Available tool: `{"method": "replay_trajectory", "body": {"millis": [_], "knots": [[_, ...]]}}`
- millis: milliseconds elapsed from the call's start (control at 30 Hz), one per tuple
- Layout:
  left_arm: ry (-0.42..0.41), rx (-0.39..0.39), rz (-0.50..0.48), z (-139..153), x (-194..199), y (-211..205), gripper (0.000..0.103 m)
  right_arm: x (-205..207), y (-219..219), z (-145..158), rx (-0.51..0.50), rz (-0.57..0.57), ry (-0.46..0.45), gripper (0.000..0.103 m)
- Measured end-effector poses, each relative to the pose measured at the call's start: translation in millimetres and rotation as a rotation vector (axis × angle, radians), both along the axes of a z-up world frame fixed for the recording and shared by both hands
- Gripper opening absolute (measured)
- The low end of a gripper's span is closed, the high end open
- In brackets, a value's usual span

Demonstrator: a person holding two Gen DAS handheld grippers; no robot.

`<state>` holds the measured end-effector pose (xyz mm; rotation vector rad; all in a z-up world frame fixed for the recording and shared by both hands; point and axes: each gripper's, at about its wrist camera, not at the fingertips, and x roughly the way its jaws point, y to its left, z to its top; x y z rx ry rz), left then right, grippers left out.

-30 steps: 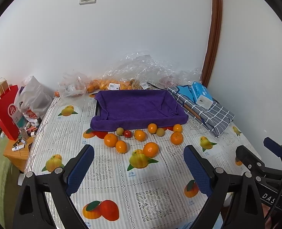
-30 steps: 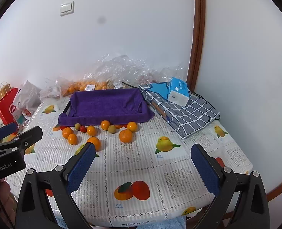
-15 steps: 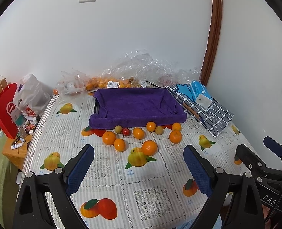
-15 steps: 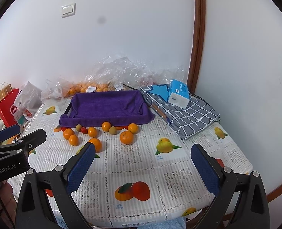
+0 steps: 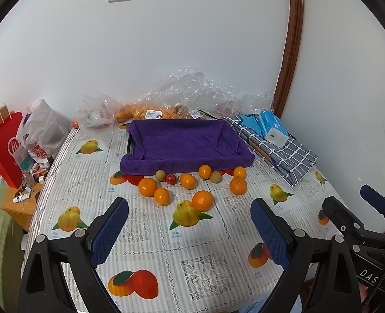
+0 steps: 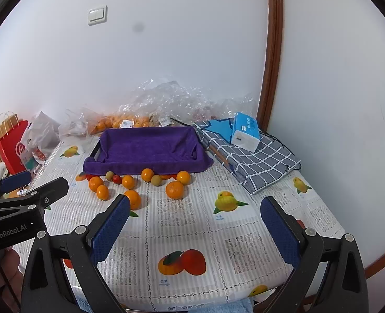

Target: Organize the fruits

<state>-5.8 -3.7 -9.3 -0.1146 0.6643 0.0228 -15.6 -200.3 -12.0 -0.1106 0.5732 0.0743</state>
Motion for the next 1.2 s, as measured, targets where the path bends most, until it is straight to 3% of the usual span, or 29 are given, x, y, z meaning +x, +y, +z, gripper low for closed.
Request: {"method": "replay_trajectory", "body": {"millis": [1200], "knots": [[0.000,-0.012,-0.008,-3.3,-0.9,0.0,0.095,-5.7,5.9,4.6,0.001,0.033,-0.019,0.099]]}}
